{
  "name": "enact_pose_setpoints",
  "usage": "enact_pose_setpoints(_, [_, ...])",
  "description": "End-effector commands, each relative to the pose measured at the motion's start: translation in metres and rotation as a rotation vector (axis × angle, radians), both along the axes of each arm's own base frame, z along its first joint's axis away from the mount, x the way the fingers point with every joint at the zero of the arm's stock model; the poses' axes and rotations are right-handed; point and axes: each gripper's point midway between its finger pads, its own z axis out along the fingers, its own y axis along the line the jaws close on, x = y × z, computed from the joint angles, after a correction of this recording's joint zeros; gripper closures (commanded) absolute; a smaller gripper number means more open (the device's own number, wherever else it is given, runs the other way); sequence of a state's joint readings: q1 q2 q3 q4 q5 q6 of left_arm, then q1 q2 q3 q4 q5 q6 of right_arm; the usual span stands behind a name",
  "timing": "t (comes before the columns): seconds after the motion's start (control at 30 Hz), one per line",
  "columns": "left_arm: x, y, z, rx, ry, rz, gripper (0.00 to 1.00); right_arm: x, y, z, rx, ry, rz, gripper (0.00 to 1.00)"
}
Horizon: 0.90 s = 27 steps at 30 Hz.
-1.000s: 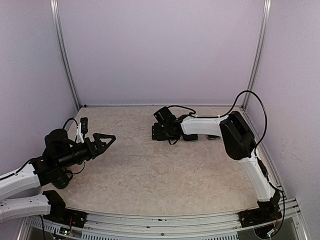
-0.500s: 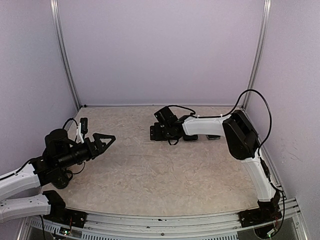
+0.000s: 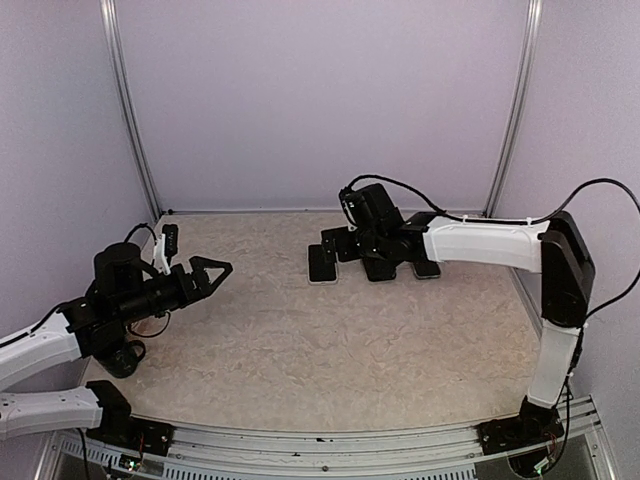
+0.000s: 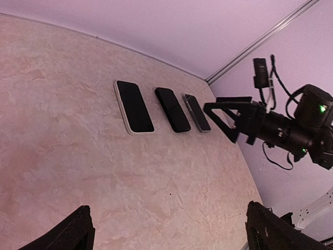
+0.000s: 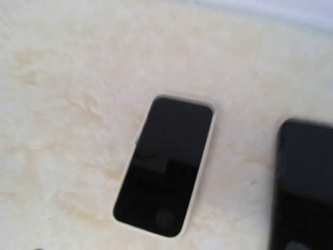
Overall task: Put the phone into the phone case
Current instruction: Reset both arms
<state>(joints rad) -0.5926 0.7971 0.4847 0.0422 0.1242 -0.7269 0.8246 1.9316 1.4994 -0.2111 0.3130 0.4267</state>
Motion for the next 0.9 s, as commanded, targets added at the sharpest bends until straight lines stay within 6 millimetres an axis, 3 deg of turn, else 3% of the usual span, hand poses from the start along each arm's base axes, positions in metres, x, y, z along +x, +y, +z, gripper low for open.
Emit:
enact_pose_setpoints(0.0, [0.018, 0.014, 0.008, 0.107, -0.029, 0.081, 0.01, -0.026, -0.027, 0.041, -0.04, -0.123, 0.075, 0.01])
enact_pose_setpoints(0.1, [0.03, 0.026, 0.011, 0.175, -0.042, 0.158, 0.01, -0.047, -0.053, 0.06, -0.02, -0.159, 0.111, 0.01])
enact_pose_setpoints(0.13, [0.033, 0.03, 0.014, 0.197, -0.057, 0.185, 0.01, -0.054, -0.064, 0.076, 0.014, -0.191, 0.118, 0.01])
enact_pose_setpoints(0.17, [0.036, 0.033, 0.017, 0.21, -0.075, 0.2, 0.01, -0.058, -0.073, 0.076, 0.02, -0.19, 0.121, 0.01])
enact_pose_setpoints(0.23, [0.039, 0.038, 0.023, 0.232, -0.12, 0.224, 0.01, -0.071, -0.096, 0.097, 0.063, -0.233, 0.124, 0.01])
enact_pose_setpoints(0.33, [0.04, 0.052, 0.029, 0.263, -0.185, 0.279, 0.01, -0.082, -0.128, 0.114, 0.078, -0.279, 0.11, 0.01])
enact_pose_setpoints(0.47, [0.044, 0.07, 0.045, 0.259, -0.274, 0.328, 0.01, -0.086, -0.178, 0.118, 0.119, -0.286, 0.06, 0.01])
enact_pose_setpoints(0.53, [0.052, 0.078, 0.04, 0.265, -0.246, 0.323, 0.01, -0.083, -0.208, 0.119, 0.137, -0.29, 0.011, 0.01])
enact_pose_setpoints(0.67, [0.069, 0.101, 0.023, 0.236, -0.174, 0.318, 0.01, -0.089, -0.244, 0.12, 0.144, -0.31, -0.041, 0.01])
enact_pose_setpoints(0.87, [0.067, 0.136, 0.033, 0.283, -0.231, 0.409, 0.01, -0.099, -0.303, 0.096, 0.121, -0.283, -0.163, 0.0])
